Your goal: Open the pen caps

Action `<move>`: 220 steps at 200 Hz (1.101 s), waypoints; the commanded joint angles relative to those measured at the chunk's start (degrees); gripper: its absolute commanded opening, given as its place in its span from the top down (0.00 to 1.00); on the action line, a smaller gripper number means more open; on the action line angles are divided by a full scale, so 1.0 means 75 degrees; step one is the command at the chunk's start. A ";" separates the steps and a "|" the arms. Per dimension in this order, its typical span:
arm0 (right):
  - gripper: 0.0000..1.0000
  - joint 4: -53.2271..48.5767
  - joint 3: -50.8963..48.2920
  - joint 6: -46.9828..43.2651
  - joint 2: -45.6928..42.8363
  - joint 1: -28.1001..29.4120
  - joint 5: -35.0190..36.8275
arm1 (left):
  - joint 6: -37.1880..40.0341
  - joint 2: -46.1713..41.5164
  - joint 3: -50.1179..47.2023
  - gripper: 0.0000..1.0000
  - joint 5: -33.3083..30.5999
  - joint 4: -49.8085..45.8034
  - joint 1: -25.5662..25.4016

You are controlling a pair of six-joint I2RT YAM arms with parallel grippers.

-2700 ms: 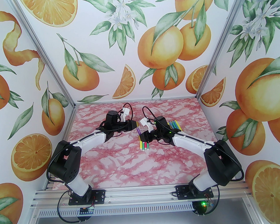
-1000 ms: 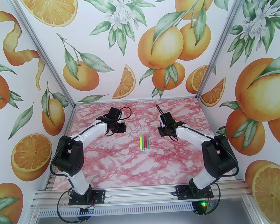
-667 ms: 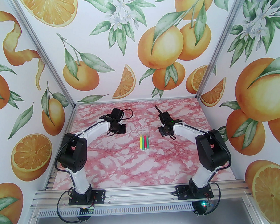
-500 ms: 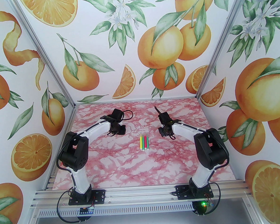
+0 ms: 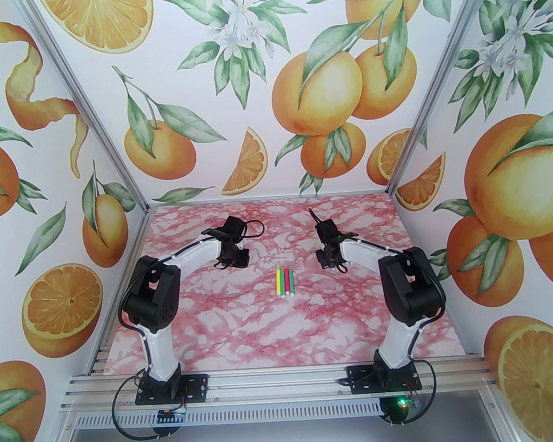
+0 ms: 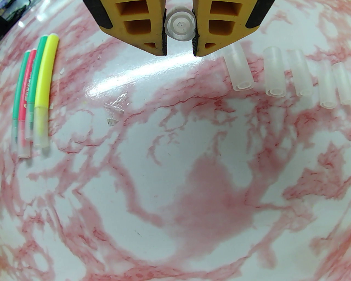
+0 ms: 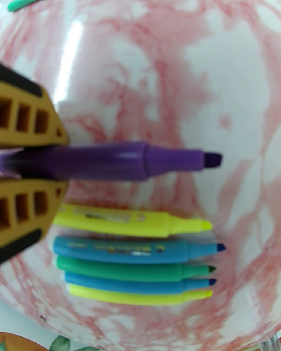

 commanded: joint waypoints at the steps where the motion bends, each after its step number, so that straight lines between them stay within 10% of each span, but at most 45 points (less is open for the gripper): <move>1: 0.98 -0.0121 0.0220 -0.0083 0.0270 -0.0069 0.0277 | 0.0080 0.0087 0.0298 1.00 -0.0023 -0.0111 -0.0049; 220: 0.80 -0.0276 0.0262 0.0057 0.0519 -0.0163 0.0850 | 0.0201 0.0824 0.0547 1.00 -0.0811 -0.0429 -0.0096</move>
